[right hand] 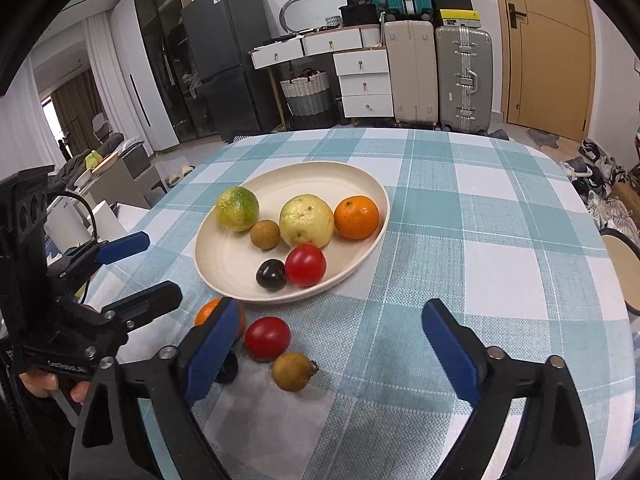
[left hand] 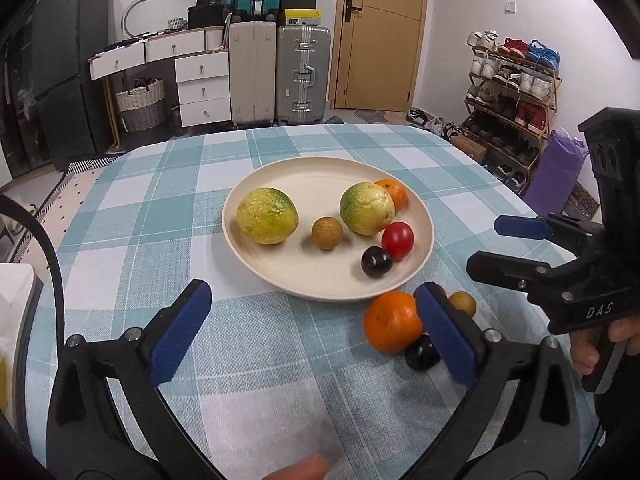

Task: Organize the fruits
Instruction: 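Withdraw both open tools toward the remaining fruits, then grasp another small brown pear with the right tool while the left tool grasps a dark plum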

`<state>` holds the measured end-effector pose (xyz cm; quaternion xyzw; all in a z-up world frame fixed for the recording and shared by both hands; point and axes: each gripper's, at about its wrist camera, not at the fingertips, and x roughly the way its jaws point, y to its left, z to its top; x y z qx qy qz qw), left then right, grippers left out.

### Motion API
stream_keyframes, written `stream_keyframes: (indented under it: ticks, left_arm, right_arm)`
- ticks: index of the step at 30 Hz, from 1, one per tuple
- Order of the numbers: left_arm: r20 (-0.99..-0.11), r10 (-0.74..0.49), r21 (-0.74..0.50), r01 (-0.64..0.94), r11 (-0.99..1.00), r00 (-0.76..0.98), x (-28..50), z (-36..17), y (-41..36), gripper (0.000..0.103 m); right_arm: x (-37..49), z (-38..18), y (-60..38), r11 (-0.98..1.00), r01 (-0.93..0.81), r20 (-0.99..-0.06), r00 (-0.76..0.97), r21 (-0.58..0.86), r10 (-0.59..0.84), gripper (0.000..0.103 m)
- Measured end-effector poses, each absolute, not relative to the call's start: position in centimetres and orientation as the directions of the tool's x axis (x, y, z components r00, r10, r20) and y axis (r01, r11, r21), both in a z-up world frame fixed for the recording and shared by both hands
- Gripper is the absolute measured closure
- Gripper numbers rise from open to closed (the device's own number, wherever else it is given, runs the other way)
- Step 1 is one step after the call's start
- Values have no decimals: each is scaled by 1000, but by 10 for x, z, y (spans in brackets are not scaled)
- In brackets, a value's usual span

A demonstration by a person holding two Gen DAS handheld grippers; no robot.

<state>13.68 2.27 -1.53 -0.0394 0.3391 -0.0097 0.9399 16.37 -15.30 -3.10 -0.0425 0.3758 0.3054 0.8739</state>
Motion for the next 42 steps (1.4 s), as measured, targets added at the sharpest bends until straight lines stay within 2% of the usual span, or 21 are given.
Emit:
stream_keyframes:
  ticks: [6, 24, 25, 27, 29, 31, 36, 42]
  left_arm:
    - [-644, -54, -87, -2, 996, 763, 119, -12, 15, 1]
    - [-685, -85, -87, 34, 996, 724, 113, -26, -2, 1]
    - [-686, -84, -89, 31, 996, 723, 113, -26, -1, 1]
    - [-689, -83, -92, 28, 995, 720, 115, -28, -1, 1]
    - [-692, -82, -93, 24, 995, 717, 115, -29, -2, 1]
    - [-694, -84, -94, 25, 995, 715, 116, -31, -1, 1]
    - [-700, -86, -96, 26, 995, 709, 118, -33, -1, 1]
    - [-705, -89, -101, 25, 995, 703, 120, -36, -1, 1]
  right_arm:
    - [154, -32, -156, 809, -571, -691, 530, 139, 492, 0]
    - [140, -50, -155, 811, -580, -754, 498, 78, 428, 2]
    - [140, -50, -155, 809, -582, -754, 496, 79, 431, 3]
    - [140, -50, -155, 800, -592, -757, 478, 96, 445, 16]
    - [141, -52, -154, 794, -599, -764, 464, 103, 449, 23]
    - [141, -53, -152, 789, -606, -768, 455, 105, 451, 25]
    - [140, -57, -147, 771, -627, -773, 433, 113, 465, 38]
    - [137, -60, -138, 753, -649, -780, 416, 106, 468, 46]
